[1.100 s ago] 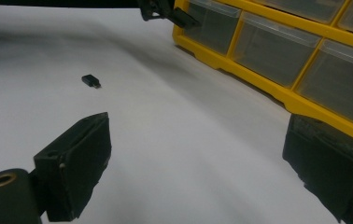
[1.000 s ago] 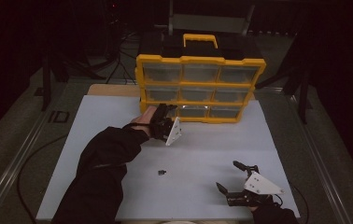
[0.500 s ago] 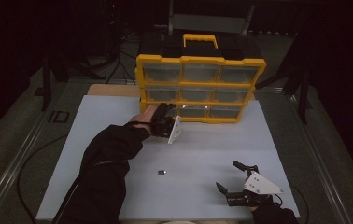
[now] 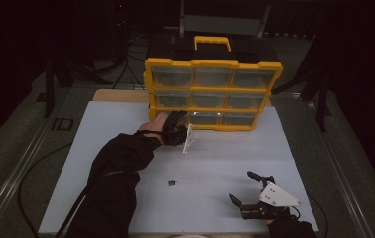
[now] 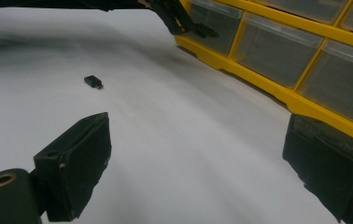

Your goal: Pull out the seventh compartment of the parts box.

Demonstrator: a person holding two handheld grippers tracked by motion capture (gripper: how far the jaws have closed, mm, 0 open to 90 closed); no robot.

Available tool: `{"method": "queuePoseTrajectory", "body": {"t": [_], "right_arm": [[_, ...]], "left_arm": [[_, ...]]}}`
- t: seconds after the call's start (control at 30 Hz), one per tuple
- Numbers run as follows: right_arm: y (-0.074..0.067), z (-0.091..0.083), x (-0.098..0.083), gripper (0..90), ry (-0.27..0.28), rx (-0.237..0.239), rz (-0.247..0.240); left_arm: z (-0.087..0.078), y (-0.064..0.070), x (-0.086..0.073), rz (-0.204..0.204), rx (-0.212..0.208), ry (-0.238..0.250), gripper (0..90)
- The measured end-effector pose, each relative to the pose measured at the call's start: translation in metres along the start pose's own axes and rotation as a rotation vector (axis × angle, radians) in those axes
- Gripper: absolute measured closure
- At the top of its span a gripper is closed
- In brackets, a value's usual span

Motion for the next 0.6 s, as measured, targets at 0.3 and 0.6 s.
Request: {"method": "queuePoseTrajectory", "body": {"t": [0.3,0.6], "right_arm": [[0.0001,-0.0001,-0.0001,7.9,0.0,0.0,0.001],[-0.0002,-0.0001,0.0002,7.9,0.0,0.001,-0.002]], "left_arm": [[0.0067,0.0008,-0.0051,0.016,0.048,-0.044,37.8],[0.0102,0.0022,-0.0068,0.052,0.063,-0.105,42.4]]}}
Point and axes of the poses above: each handheld gripper's, and its own axes: z roughly forward along the jaws, x roughly out of its top, y roughly to its right, the point moved 7 cm from there along z, roughly forward along the jaws, and after that the axes turned 2 degrees about -x, right-handed, at the moved point
